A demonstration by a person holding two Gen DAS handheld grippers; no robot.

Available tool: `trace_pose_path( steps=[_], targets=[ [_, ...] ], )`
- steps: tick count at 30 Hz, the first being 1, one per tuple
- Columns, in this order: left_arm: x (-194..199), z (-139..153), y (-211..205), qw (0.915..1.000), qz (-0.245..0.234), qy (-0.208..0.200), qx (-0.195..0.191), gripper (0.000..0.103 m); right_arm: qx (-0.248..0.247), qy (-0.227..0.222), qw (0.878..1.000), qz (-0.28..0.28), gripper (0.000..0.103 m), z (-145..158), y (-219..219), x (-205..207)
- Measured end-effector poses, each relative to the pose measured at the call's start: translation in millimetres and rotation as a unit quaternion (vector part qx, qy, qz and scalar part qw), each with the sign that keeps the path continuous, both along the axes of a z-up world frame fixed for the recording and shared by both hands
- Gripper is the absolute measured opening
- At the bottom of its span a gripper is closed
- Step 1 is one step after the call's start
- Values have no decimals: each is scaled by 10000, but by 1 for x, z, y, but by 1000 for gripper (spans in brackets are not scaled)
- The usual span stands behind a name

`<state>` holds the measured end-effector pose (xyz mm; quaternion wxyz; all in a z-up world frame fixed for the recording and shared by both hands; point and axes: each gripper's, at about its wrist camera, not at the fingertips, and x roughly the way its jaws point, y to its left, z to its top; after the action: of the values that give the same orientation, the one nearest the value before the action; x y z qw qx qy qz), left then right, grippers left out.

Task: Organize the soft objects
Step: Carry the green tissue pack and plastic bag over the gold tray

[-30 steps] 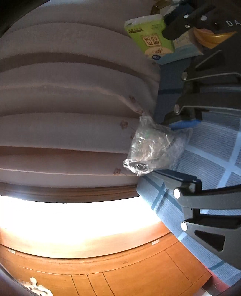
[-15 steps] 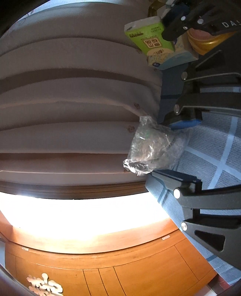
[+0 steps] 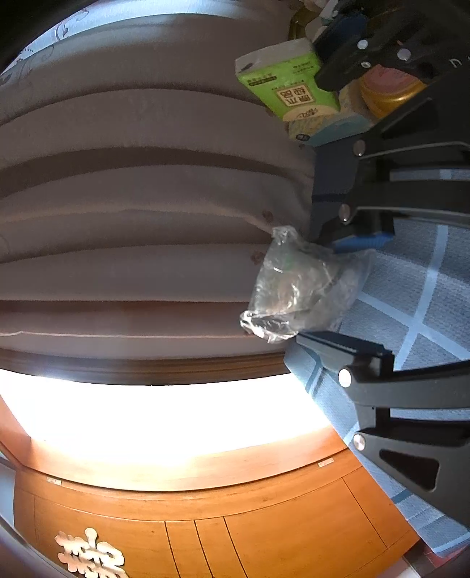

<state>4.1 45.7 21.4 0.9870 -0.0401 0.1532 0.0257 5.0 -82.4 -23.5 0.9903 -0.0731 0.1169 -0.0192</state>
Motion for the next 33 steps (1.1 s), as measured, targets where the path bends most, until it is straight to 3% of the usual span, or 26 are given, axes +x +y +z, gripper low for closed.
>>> trace_pose_path(
  steps=[33],
  targets=[
    [-25, -7, -24, 9999, -49, -65, -61, 39, 395, -74, 9989, -233, 24, 4, -30, -31]
  ],
)
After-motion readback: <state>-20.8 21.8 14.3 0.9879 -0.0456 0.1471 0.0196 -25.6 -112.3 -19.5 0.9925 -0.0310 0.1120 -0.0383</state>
